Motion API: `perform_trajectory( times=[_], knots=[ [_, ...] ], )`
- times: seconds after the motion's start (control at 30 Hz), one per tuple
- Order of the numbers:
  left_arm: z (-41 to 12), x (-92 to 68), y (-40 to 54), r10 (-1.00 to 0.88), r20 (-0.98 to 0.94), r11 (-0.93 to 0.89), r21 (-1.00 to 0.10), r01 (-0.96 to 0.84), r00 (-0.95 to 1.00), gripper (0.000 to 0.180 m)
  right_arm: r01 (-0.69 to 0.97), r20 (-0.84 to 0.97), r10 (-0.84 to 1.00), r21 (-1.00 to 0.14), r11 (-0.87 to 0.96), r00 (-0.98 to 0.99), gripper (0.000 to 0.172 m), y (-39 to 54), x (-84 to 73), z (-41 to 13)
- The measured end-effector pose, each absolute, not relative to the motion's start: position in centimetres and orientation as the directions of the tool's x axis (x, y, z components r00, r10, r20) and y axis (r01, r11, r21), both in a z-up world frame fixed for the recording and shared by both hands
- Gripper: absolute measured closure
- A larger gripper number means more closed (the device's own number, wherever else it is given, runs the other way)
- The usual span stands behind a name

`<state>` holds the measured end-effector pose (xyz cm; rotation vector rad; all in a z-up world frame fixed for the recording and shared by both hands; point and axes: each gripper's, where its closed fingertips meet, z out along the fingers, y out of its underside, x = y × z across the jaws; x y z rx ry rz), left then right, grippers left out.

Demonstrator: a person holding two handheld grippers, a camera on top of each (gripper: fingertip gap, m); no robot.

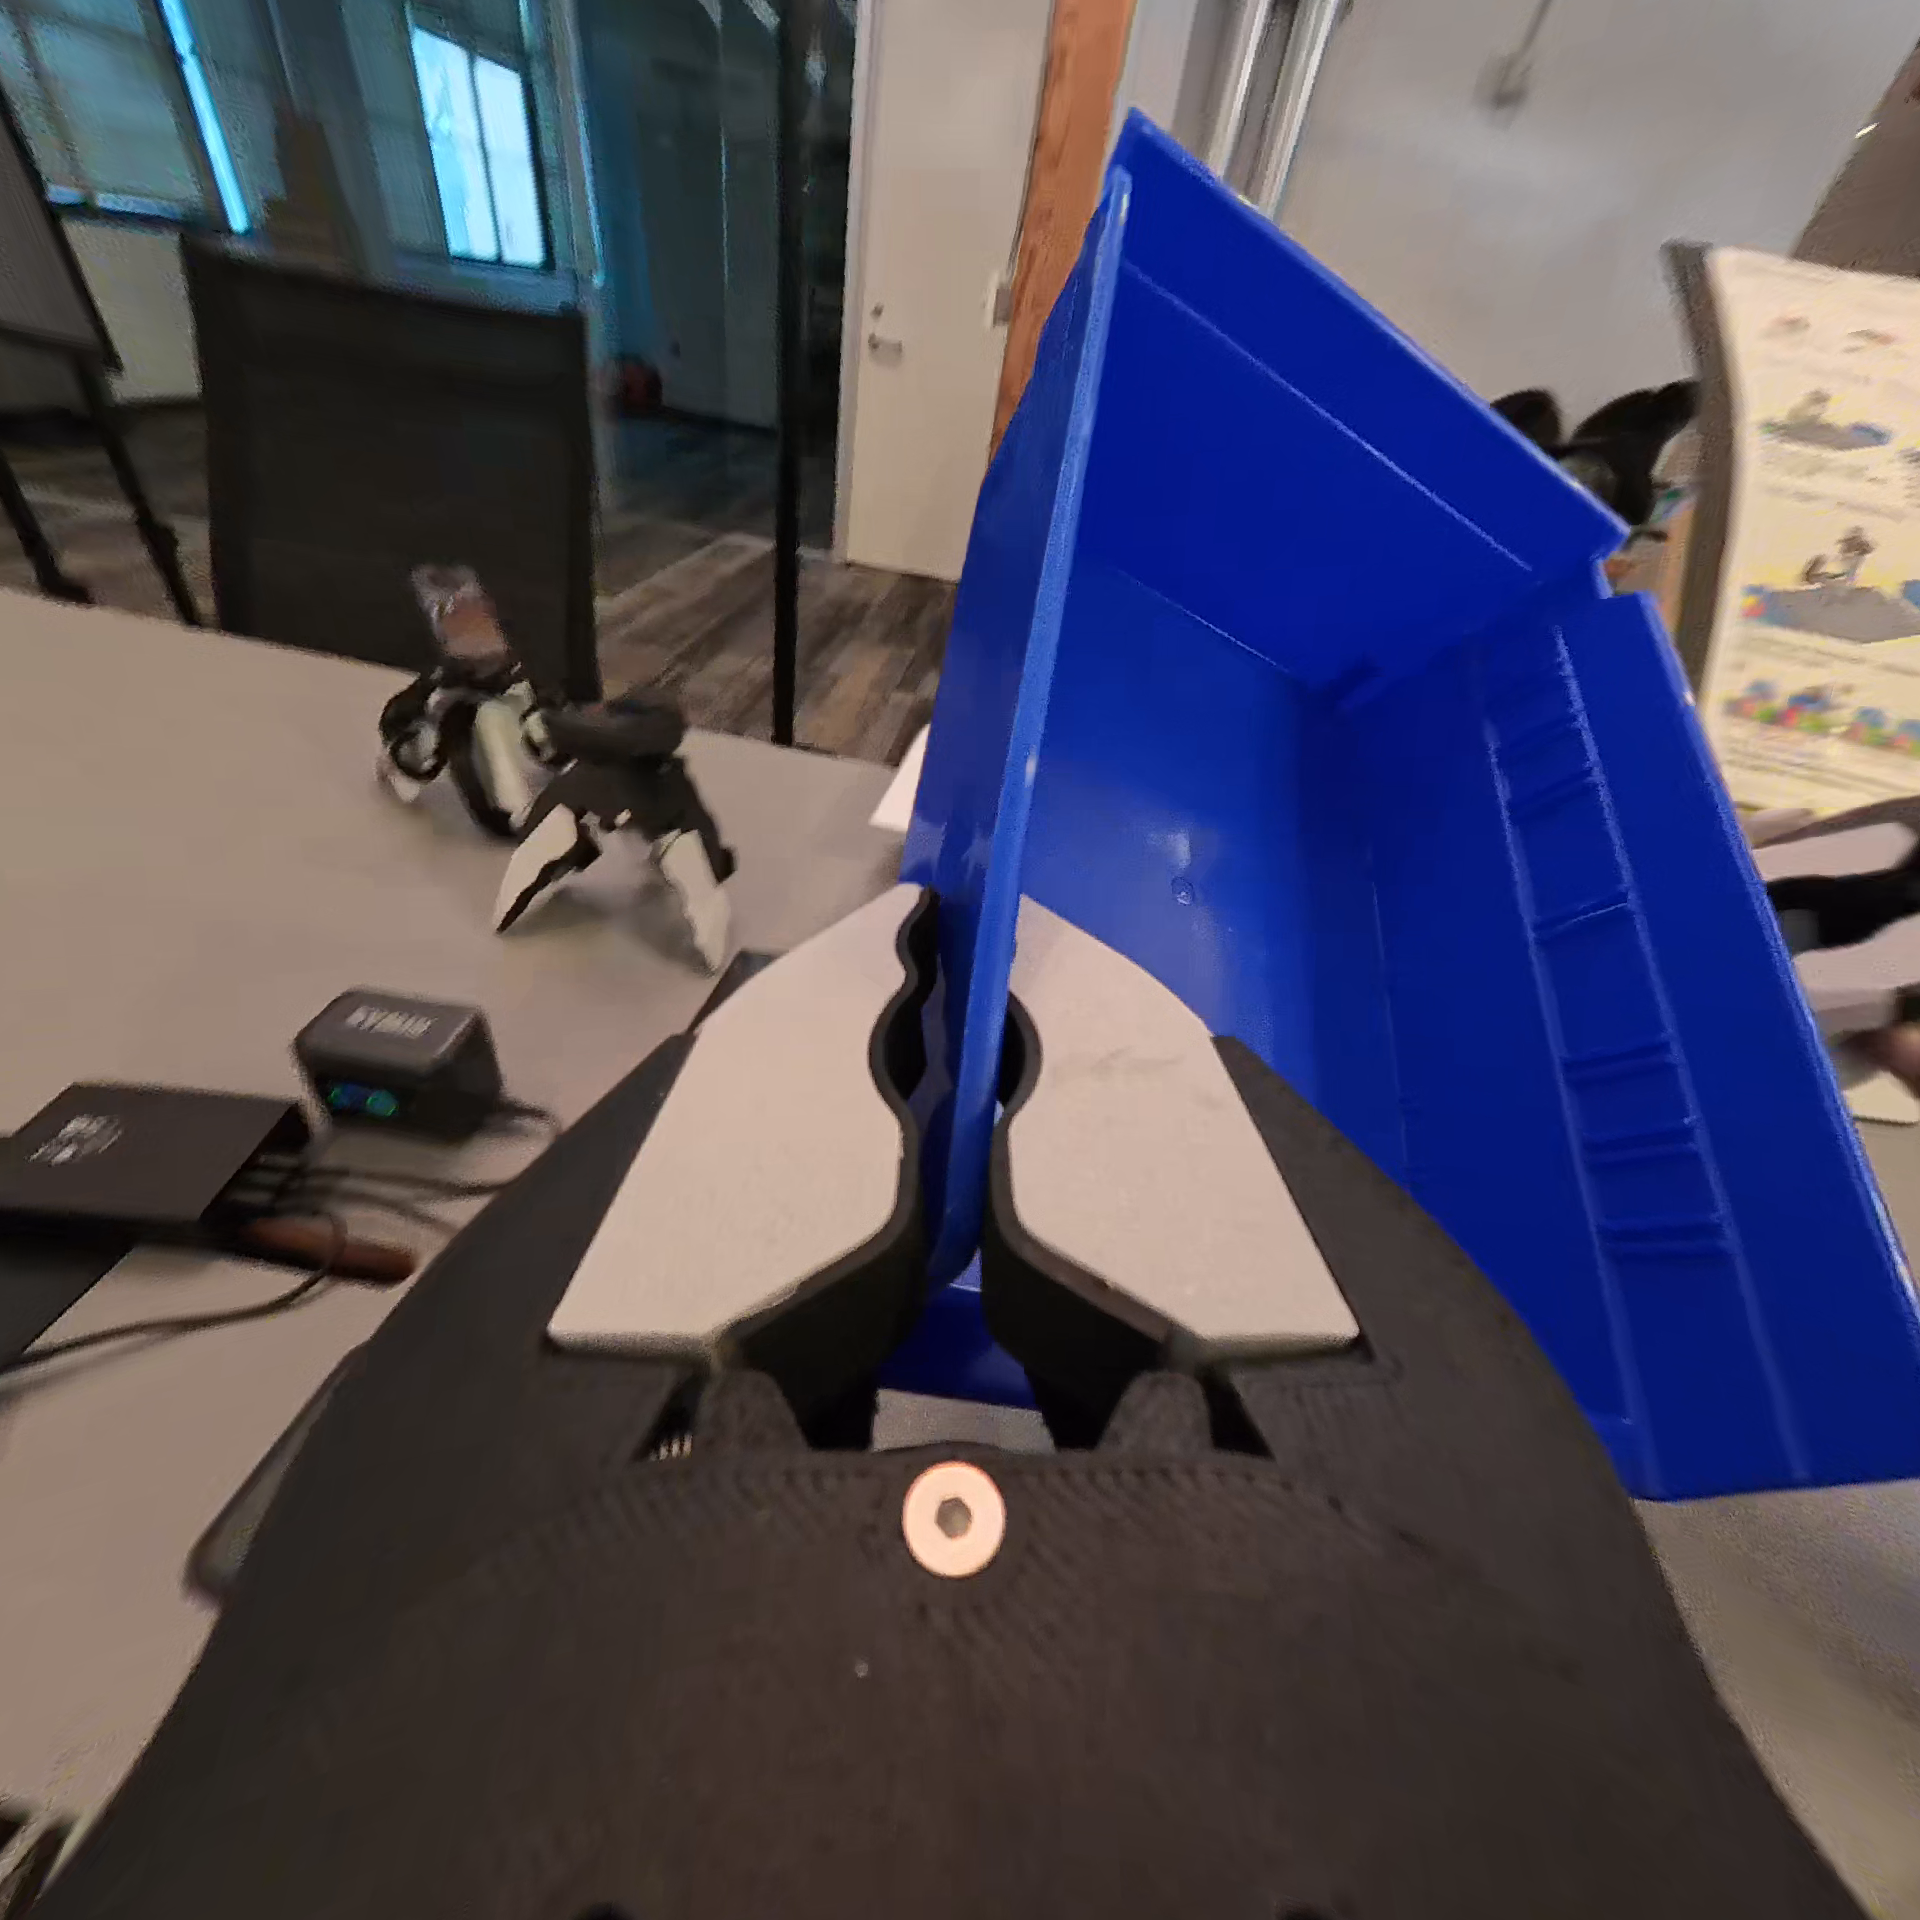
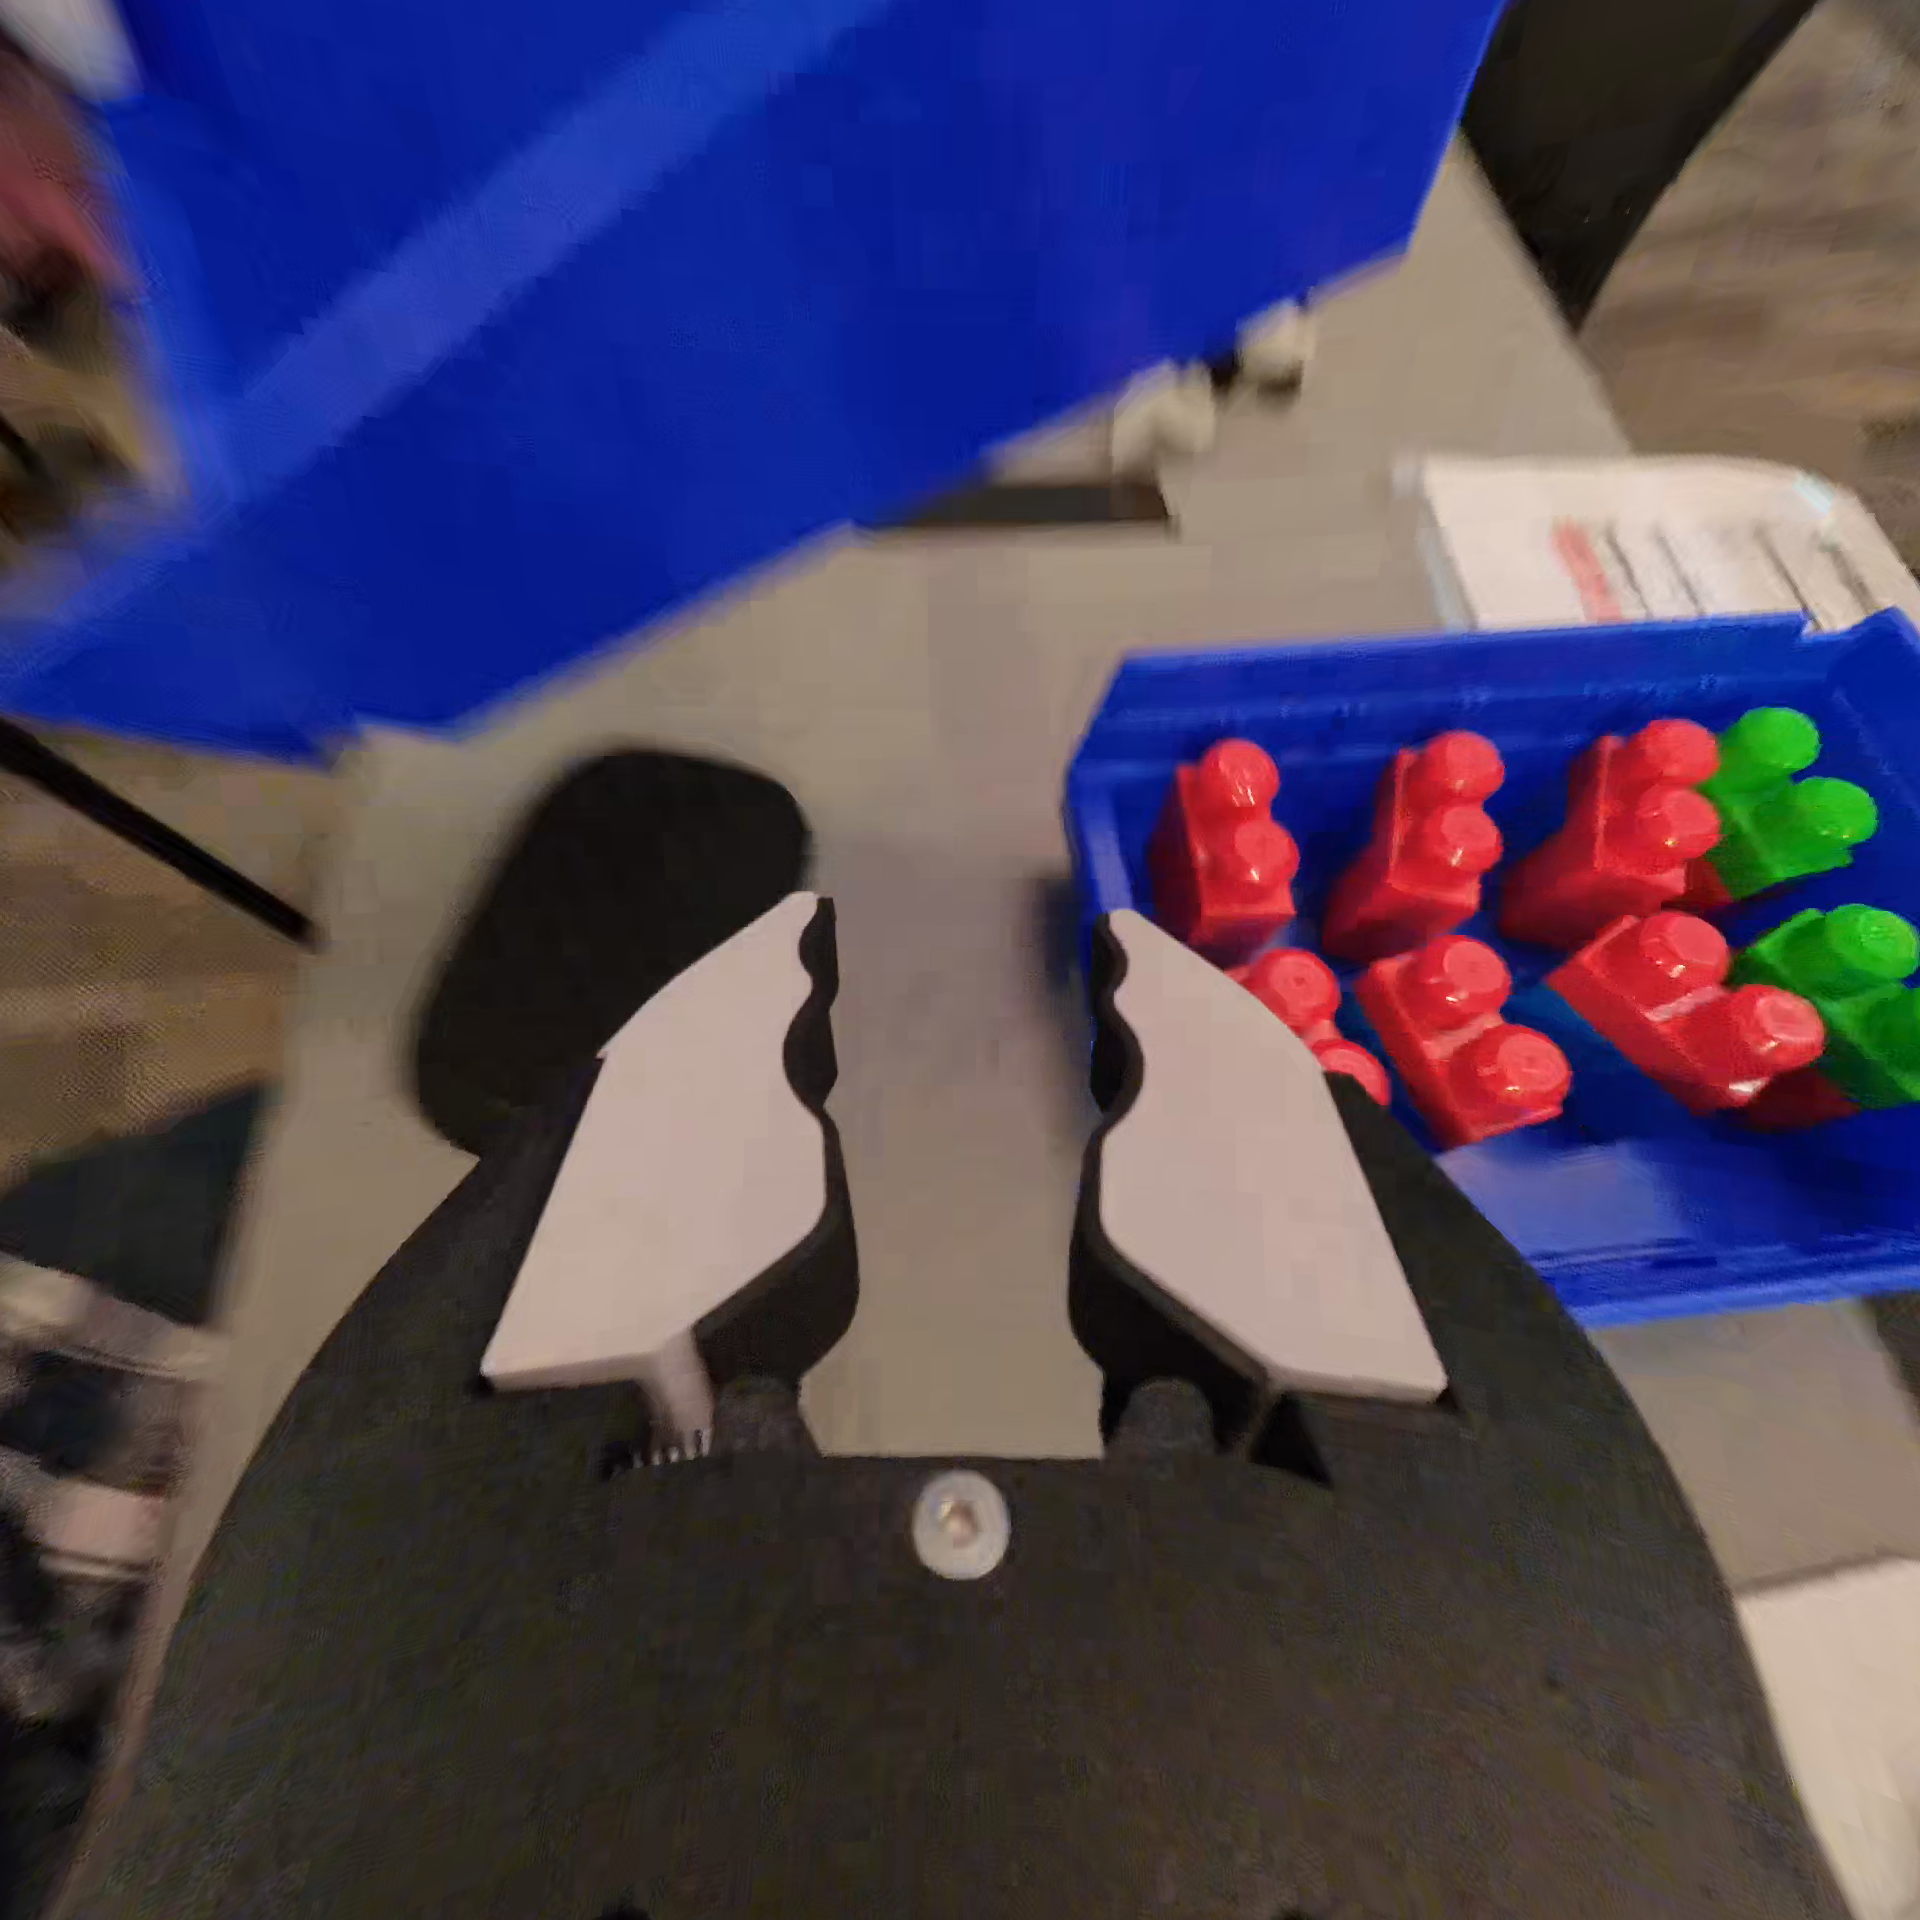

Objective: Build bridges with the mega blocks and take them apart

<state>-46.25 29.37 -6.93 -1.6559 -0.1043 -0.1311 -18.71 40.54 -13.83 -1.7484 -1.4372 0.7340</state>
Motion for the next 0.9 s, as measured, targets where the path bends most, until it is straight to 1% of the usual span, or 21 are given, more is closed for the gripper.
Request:
perform_trajectory(
  times=[0.07, 0.1, 0.13, 0.2, 0.3, 0.37, 0.43, 0.47, 0.53, 0.57, 0.63, 0.67, 0.73, 0.77, 0.9],
  knots=[
    [-5.6, -42.8, 30.3, -0.054, 0.113, -0.048, -0.993, 0.111, 0.992, 0.175, 0.306, -0.139, 0.97, -0.932, -0.197, 0.2, 0.116, 38.0, -15.6, -9.1],
    [-5.0, -40.7, 30.8, -0.084, 0.092, -0.036, -0.995, 0.089, 0.992, 0.175, 0.214, -0.179, 0.966, -0.952, -0.218, 0.189, 0.112, 36.7, -13.6, -7.5],
    [-4.4, -38.3, 31.4, -0.124, 0.077, -0.021, -0.997, 0.075, 0.989, 0.175, 0.163, -0.191, 0.959, -0.96, -0.226, 0.208, 0.101, 35.8, -11.6, -6.8],
    [-3.5, -32.9, 32.7, -0.194, 0.036, 0.006, -0.999, 0.038, 0.98, 0.175, 0.041, -0.236, 0.932, -0.966, -0.256, 0.276, 0.086, 34.8, -7.5, -5.7],
    [-2.9, -23.6, 34.9, -0.327, 0.013, 0.033, -0.999, 0.025, 0.945, 0.175, -0.053, -0.354, 0.874, -0.932, -0.358, 0.332, 0.076, 33.2, -1.7, -6.4],
    [-3.2, -16.9, 36.1, -0.421, -0.001, 0.03, -0.999, 0.012, 0.907, 0.175, -0.125, -0.369, 0.836, -0.929, -0.349, 0.406, 0.075, 32.5, 2.5, -6.7],
    [-3.8, -10.3, 36.9, -0.491, -0.036, 0.043, -0.999, -0.017, 0.871, 0.175, -0.184, -0.367, 0.771, -0.93, -0.318, 0.521, 0.072, 32.4, 7.5, -7.2],
    [-4.0, -7.4, 37.2, -0.517, -0.047, 0.051, -0.998, -0.024, 0.855, 0.175, -0.202, -0.37, 0.732, -0.928, -0.311, 0.572, 0.077, 32.4, 10.2, -7.6],
    [-4.3, -1.6, 37.7, -0.593, -0.037, 0.049, -0.999, -0.01, 0.804, 0.175, -0.254, -0.37, 0.65, -0.929, -0.27, 0.663, 0.1, 32.2, 16.3, -8.2],
    [-4.5, 1.3, 37.8, -0.625, -0.046, 0.06, -0.998, -0.01, 0.779, 0.175, -0.272, -0.368, 0.607, -0.93, -0.247, 0.705, 0.106, 32.1, 19.2, -8.5],
    [-5.1, 7.1, 37.8, -0.692, -0.058, 0.081, -0.997, -0.002, 0.72, 0.173, -0.257, -0.332, 0.51, -0.942, -0.213, 0.793, 0.117, 31.8, 24.9, -9.3],
    [-5.5, 9.8, 37.9, -0.715, -0.073, 0.091, -0.996, -0.01, 0.695, 0.173, -0.253, -0.324, 0.476, -0.945, -0.209, 0.817, 0.117, 31.6, 27.3, -9.7],
    [-6.2, 14.8, 38.4, -0.769, -0.027, 0.052, -0.998, 0.02, 0.639, 0.171, -0.246, -0.316, 0.415, -0.945, -0.214, 0.853, 0.119, 31.3, 31.7, -10.5],
    [-6.6, 17.1, 38.6, -0.783, -0.035, 0.053, -0.999, 0.01, 0.621, 0.169, -0.25, -0.319, 0.388, -0.943, -0.219, 0.864, 0.119, 31.4, 33.7, -10.9],
    [-8.7, 25.5, 39.5, -0.843, -0.006, 0.029, -0.999, 0.033, 0.537, 0.158, -0.236, -0.324, 0.259, -0.918, -0.318, 0.91, 0.113, 33.5, 41.1, -13.9]
  ],
)
